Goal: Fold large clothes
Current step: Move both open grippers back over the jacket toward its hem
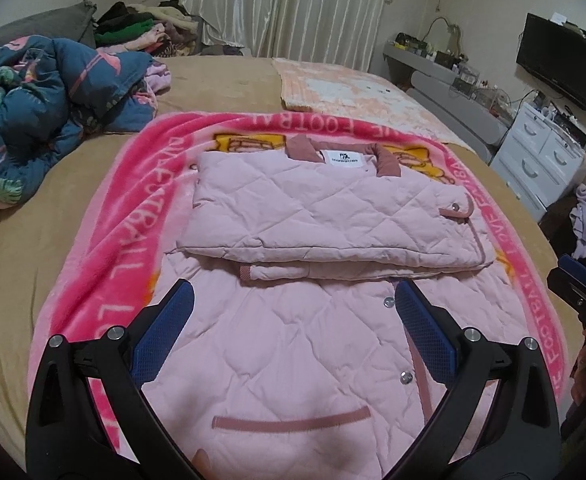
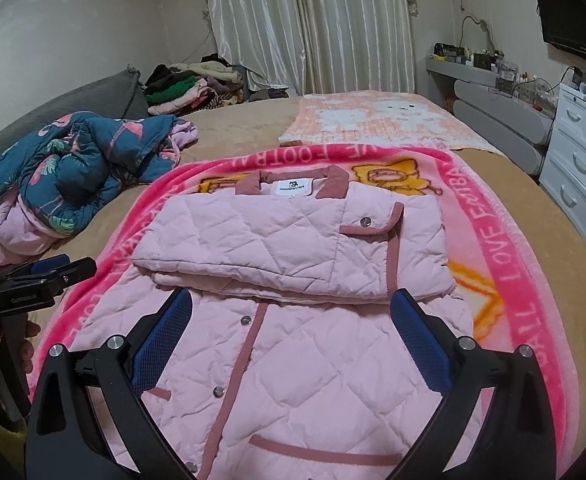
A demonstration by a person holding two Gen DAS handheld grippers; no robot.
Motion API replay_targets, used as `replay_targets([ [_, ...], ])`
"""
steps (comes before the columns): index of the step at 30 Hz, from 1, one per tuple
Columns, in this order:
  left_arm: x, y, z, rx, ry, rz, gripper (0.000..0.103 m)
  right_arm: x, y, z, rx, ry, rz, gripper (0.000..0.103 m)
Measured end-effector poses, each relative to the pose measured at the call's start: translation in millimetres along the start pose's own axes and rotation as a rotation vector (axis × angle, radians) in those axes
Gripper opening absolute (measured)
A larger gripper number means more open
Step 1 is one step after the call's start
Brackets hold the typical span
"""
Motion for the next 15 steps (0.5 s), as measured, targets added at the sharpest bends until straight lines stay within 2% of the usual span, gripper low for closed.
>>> replay_targets([
  [7,-6.8,-5.3,27.5,0.036,-0.011,0.044,0.094,-4.3,-1.8,20.0,0.014,0.009,-0.003,0.099],
  [15,-8.0,-13.2,43.4,0.038,-0.016,0.054,0.094,-8.9,-5.6,35.5,0.023,0.018,-0.005,0.099],
])
Point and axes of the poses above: each gripper's, at about its wrist camera, not at the fingertips, and z roughly against the way its jaws point, x to its right, y to its top, the point moved 1 cm from there along -z, roughly the way its jaws point, and after that the axes turned 14 degrees about x, right-handed, at the moved point
